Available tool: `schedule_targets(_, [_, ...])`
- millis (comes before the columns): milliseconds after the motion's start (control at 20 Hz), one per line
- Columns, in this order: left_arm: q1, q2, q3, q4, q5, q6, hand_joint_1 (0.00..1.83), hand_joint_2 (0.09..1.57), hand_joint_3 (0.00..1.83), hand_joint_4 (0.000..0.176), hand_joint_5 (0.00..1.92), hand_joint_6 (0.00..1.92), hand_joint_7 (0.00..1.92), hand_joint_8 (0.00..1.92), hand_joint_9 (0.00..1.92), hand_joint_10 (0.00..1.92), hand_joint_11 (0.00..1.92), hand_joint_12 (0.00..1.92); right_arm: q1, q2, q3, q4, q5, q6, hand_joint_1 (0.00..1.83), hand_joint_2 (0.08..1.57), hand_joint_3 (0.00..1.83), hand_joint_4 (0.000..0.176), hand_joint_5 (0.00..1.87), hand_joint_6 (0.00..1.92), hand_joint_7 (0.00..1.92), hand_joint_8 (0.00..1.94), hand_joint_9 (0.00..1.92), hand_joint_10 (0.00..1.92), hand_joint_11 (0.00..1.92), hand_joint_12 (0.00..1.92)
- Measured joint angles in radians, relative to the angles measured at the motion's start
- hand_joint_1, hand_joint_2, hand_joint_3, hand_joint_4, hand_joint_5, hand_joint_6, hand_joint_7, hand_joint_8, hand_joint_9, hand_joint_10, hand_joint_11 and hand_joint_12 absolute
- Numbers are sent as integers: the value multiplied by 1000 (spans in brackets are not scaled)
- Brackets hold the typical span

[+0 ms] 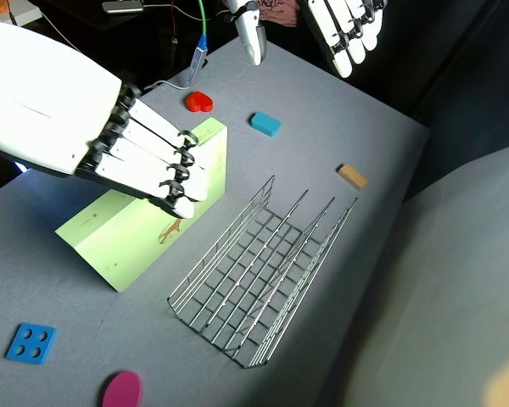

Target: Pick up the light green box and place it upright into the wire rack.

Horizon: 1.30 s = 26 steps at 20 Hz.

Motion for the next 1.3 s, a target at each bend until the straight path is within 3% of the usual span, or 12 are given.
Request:
schedule_targets(400, [0,4,2,1,-11,6,0,1195,2,32,260,2,278,1,211,2,0,706,-43,-94,107,13,-8,-35,760,981,0,0,208,8,220,6,153,8,0,532])
schedule_targets(1150, [-7,6,8,-3,-11,9,0,1200,3,27,243,0,277,0,209,0,0,718,-96,-134,137,39,6,-71,789,989,0,0,245,11,261,7,202,13,0,553])
schedule_targets(1300, [-7,6,8,-3,-11,6,0,1201,2,27,247,1,276,0,209,0,0,718,-98,-134,140,39,6,-73,804,1007,4,0,286,11,307,9,256,16,0,677])
